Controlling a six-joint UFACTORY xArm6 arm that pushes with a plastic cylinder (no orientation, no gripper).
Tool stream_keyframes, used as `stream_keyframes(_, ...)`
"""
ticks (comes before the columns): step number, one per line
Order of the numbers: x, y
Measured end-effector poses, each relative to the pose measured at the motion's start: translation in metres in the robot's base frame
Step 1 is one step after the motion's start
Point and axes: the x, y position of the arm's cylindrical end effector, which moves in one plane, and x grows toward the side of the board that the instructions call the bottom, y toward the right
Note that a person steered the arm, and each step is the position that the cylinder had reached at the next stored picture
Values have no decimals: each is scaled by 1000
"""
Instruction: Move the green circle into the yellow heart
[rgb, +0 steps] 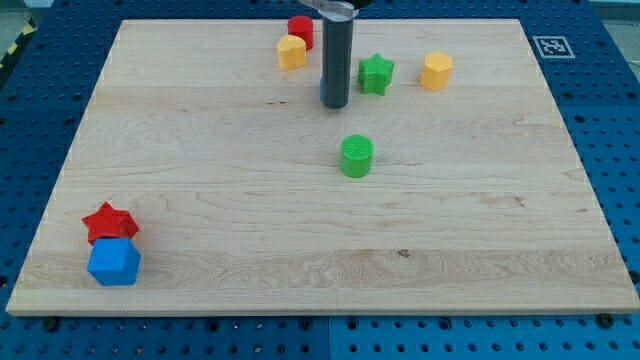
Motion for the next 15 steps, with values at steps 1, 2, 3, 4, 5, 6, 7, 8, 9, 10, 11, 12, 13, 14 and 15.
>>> stream_keyframes(1, -25, -2)
stream_keyframes(2, -30, -8)
stream_keyframes(3, -2, -31)
stream_keyframes(4, 60, -32)
stream_keyframes(5, 128, -14)
stream_keyframes(6, 147, 38)
stream_keyframes(7, 151, 43)
stream_keyframes(8, 145, 33)
stream_keyframes(9, 109, 33)
stream_keyframes(10, 67, 33)
stream_keyframes(11, 29, 33)
stream_keyframes(12, 12, 33)
stream_keyframes(13, 26, 33)
stream_keyframes(14, 53, 31)
stream_keyframes(15, 33, 23)
